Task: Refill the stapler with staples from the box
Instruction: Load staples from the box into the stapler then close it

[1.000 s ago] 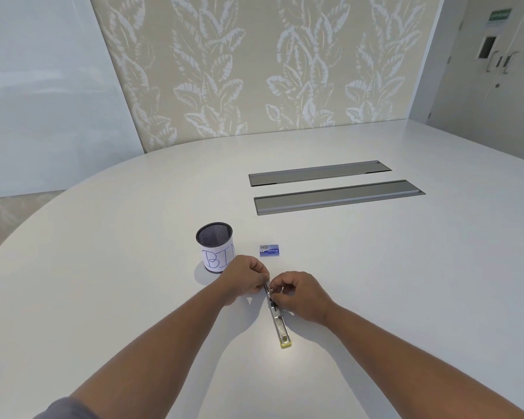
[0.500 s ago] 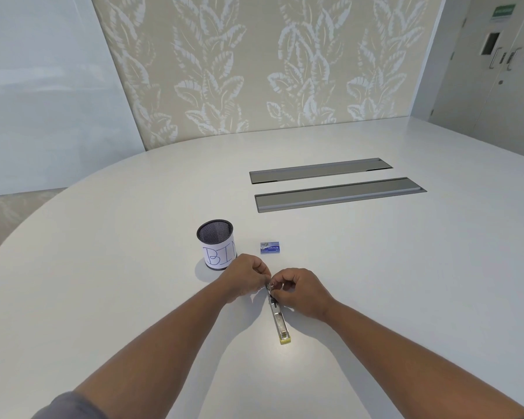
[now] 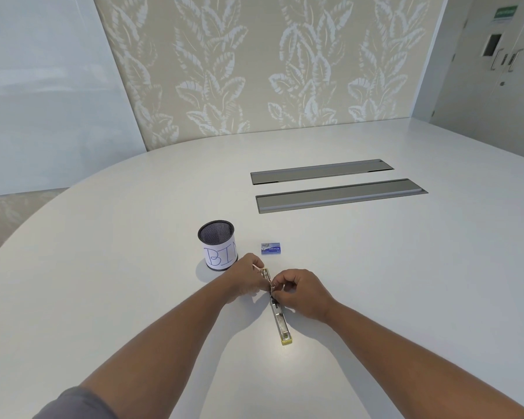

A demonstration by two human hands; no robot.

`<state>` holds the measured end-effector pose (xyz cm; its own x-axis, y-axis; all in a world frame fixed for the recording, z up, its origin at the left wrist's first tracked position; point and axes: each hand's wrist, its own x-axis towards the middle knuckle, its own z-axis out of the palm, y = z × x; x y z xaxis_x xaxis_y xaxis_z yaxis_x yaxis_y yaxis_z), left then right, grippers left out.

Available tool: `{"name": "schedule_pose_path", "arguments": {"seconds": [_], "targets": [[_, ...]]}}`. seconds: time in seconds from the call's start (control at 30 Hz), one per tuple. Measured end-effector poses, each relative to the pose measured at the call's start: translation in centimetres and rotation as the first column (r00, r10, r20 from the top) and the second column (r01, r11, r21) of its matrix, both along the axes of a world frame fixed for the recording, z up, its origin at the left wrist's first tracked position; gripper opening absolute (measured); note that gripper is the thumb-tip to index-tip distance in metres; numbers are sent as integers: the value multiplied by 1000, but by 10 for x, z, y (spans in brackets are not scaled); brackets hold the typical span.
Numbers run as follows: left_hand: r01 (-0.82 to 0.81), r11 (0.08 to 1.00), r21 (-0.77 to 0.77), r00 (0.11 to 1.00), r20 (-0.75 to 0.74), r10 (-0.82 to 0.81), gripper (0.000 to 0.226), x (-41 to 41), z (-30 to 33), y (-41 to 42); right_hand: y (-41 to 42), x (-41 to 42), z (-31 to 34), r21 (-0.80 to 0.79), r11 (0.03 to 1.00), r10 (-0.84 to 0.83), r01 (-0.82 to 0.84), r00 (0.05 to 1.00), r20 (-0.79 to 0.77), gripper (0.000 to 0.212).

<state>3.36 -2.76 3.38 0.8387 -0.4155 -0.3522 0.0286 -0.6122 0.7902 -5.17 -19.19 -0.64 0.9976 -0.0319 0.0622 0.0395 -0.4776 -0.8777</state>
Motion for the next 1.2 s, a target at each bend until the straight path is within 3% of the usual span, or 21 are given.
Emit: {"name": "schedule_pose_path", "arguments": {"seconds": [0.1,0.37,0.57,0.83,1.0,1.2], "targets": [[8,1000,15,1000,-21,-8,64,2,0,-3,0,0,0,1,1000,-7,7,1000,4,9],[-48,999,7,995,84,47,28,3,-6,-7,1,2,-1,9,1000,-12,12,1000,-15,8],[-82,995,-62,992,93,87,18,5,-11,-7,1,2,0,-9,1000,-16,16,1000,-1,8],[-180,971,-159,983,7,184,7,7,-13,-8,2,2,1,-1,1000,-26,26,1000,-14,7],[-223,958,-182,975,-40,220,9,8,-13,-8,4,2,5,100,995,-19,23,999,-38,2],[-256,946,-200,966,-100,240,11,11,-9,-8,11,8,8,126,989,-72,72,997,-7,12]]}}
